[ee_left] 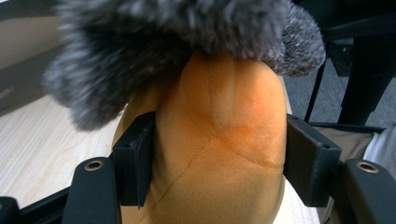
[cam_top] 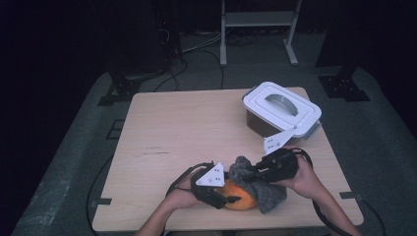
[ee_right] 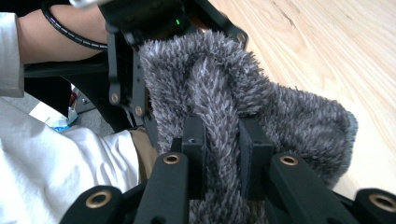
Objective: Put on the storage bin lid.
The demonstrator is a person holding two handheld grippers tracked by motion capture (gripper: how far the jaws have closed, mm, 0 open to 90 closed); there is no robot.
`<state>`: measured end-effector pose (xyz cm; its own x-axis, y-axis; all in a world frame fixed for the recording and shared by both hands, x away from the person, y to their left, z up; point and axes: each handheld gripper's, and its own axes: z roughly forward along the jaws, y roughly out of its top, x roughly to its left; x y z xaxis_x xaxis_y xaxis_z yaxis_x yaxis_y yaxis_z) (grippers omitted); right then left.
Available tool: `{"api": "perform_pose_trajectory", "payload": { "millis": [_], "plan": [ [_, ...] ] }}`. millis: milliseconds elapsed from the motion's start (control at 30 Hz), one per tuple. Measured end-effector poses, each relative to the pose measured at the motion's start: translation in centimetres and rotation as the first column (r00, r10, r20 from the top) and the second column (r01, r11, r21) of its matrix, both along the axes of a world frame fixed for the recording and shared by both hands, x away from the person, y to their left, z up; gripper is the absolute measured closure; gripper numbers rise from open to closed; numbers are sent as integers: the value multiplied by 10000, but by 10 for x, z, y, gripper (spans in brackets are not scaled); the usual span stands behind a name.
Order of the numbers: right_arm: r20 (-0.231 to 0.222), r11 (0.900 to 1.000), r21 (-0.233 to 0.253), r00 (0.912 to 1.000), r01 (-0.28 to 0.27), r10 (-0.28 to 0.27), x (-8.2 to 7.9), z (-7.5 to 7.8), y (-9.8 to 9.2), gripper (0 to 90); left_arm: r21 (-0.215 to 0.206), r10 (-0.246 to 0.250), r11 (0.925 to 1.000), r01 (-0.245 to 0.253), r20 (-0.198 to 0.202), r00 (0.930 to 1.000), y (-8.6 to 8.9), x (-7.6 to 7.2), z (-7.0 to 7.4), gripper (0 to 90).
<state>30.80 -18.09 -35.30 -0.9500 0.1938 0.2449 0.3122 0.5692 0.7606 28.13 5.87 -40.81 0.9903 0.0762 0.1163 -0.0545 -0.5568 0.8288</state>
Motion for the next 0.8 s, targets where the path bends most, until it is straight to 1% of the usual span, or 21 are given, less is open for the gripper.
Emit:
{"api": "perform_pose_trajectory", "payload": {
  "millis": [67, 133, 167, 233, 333, 367, 400, 433, 467, 500, 533, 567, 600, 633, 667, 700, 733, 767, 800],
  "plan": [
    [21, 10000, 6, 10000, -2, 2, 0, 0, 2, 747, 49, 39, 10000, -39, 12, 10000, 0, 0, 0, 339],
    [69, 10000, 74, 10000, 36, -36, 1, -1, 3, 747, -21, 113, 9999, -113, -84, 9999, 3, 2, -1, 339],
    [21, 9999, 120, 10000, 67, -68, 1, -2, 2, 747, -105, 161, 9998, -162, -158, 9997, 4, 3, -2, 339],
    [-89, 9989, 397, 9997, 239, -236, 4, -7, -3, 747, -207, 197, 9996, -203, -259, 9995, 5, 4, -2, 343],
    [-135, 9980, 493, 9991, 402, -396, 4, -10, -8, 748, -244, 228, 9994, -236, -321, 9992, 5, 6, -2, 345],
    [-204, 9967, 605, 9984, 544, -533, 5, -13, -12, 748, -359, 286, 9989, -301, -422, 9987, 6, 7, -3, 346],
    [-204, 9967, 605, 9984, 544, -533, 5, -13, -12, 748, -359, 286, 9989, -301, -422, 9987, 6, 7, -3, 347],
    [-235, 9956, 680, 9977, 647, -633, 5, -17, -16, 747, -360, 304, 9988, -320, -428, 9986, 7, 8, -3, 349],
    [-235, 9956, 680, 9977, 647, -633, 5, -17, -16, 747, -414, 320, 9986, -341, -491, 9983, 8, 8, -3, 349],
    [-318, 9940, 737, 9964, 805, -784, 6, -20, -21, 748, -555, 379, 9976, -416, -655, 9971, 10, 10, -4, 356],
    [-318, 9940, 737, 9964, 805, -784, 6, -20, -21, 748, -555, 379, 9976, -416, -655, 9971, 10, 10, -4, 358],
    [-438, 9919, 856, 9950, 937, -902, 7, -25, -26, 747, -725, 451, 9960, -517, -897, 9949, 14, 13, -5, 358],
    [-438, 9919, 856, 9950, 937, -902, 7, -25, -26, 747, -725, 451, 9960, -517, -897, 9949, 14, 13, -5, 358],
    [-561, 9881, 1006, 9922, 1166, -1114, 7, -30, -32, 748, -914, 605, 9932, -717, -1198, 9909, 18, 17, -6, 358],
    [-561, 9881, 1006, 9922, 1166, -1114, 7, -30, -32, 748, -914, 605, 9932, -717, -1198, 9909, 18, 17, -6, 358],
    [-650, 9844, 1141, 9897, 1340, -1272, 8, -36, -38, 748, -1056, 718, 9906, -870, -1406, 9875, 22, 20, -7, 358],
    [-650, 9844, 1141, 9897, 1340, -1272, 8, -36, -38, 748, -1056, 718, 9906, -870, -1406, 9875, 22, 20, -7, 359],
    [-832, 9797, 1328, 9866, 1505, -1402, 8, -41, -43, 748, -1156, 823, 9882, -1009, -1560, 9843, 23, 22, -7, 359],
    [-911, 9773, 1397, 9849, 1590, -1473, 8, -44, -45, 748, -1156, 823, 9882, -1009, -1560, 9843, 23, 22, -7, 360]
  ]
}}
